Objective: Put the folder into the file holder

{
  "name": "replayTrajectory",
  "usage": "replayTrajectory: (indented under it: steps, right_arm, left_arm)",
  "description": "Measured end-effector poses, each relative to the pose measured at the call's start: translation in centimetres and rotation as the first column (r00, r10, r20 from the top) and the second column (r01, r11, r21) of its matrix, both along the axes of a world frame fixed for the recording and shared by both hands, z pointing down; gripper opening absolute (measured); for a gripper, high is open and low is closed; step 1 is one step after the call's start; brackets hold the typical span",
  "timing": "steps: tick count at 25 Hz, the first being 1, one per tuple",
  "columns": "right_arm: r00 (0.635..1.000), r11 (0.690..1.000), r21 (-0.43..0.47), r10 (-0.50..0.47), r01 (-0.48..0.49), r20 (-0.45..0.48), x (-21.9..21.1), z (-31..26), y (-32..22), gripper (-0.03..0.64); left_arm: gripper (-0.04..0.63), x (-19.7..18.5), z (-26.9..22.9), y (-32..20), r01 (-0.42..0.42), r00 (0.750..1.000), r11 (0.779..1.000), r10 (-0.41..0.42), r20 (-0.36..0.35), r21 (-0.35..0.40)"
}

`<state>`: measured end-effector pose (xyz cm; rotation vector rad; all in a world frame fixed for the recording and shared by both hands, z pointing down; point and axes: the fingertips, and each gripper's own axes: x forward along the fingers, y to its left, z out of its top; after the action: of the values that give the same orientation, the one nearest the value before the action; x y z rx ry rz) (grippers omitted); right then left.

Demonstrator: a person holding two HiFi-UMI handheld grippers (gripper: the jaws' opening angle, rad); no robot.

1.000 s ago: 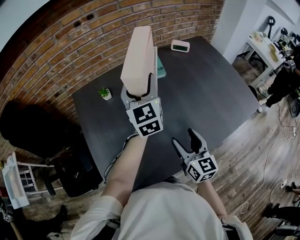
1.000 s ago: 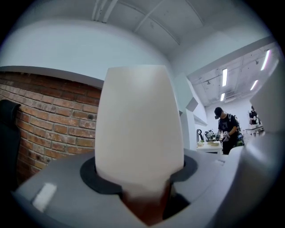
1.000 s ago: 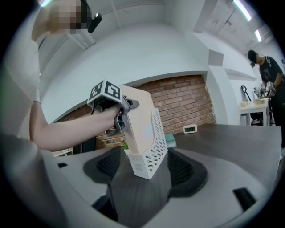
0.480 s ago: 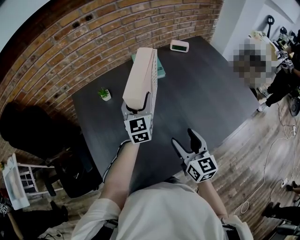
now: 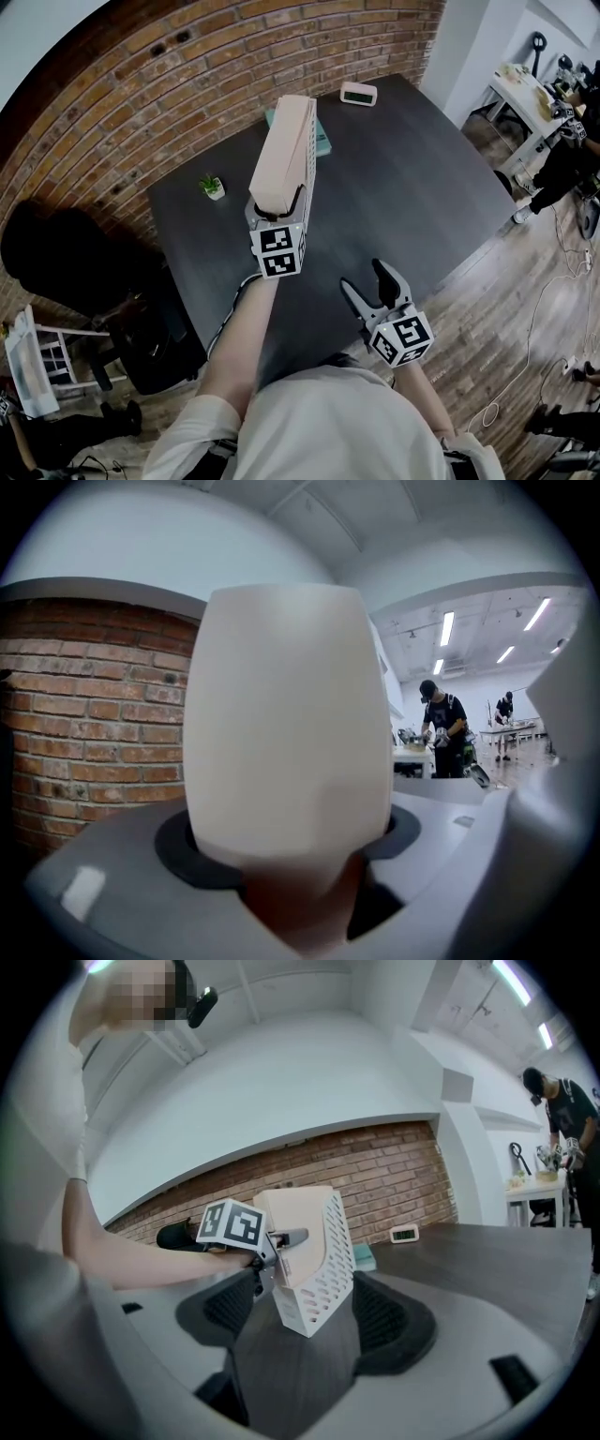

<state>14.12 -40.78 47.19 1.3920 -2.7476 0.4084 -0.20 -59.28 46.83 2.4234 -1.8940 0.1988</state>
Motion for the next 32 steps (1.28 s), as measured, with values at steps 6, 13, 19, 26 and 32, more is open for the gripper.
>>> replayTrajectory:
  steps: [6,13,19,26,32]
  right_arm:
    - [1.0,0.999,-0.01,0.03,-0.03,-0.005,-0.1,0.0,3.0,0.316]
    - [0.999,0.999,-0.002,0.049,-0.049,-0.019,-1.6,-0.4,7.2,0.313]
    - [0.997,0.998,0.008,0.066,-0.066,-0.034,-3.7,-0.8,12.0,0.29]
    - [0.992,0.994,0.03,0.108,-0.107,-0.068,-5.3,-0.5,19.2,0.186]
    - [0.983,0.988,0.047,0.151,-0.147,-0.106,-6.5,-0.3,25.5,0.059]
  left_arm:
    - [0.362,-0.8,1.5,4.1,-0.041,0.999,0.996,0.042,0.016,-0.08]
    - [0.36,-1.9,2.2,11.8,-0.096,0.994,0.99,0.1,0.032,-0.098]
    - [0.325,-3.3,2.9,20.1,-0.168,0.986,0.97,0.162,-0.051,-0.177]
    - [0.169,-6.1,3.8,30.5,-0.187,0.98,0.962,0.168,-0.107,-0.199]
    - [0.044,-7.9,4.3,38.5,-0.227,0.971,0.948,0.201,-0.132,-0.224]
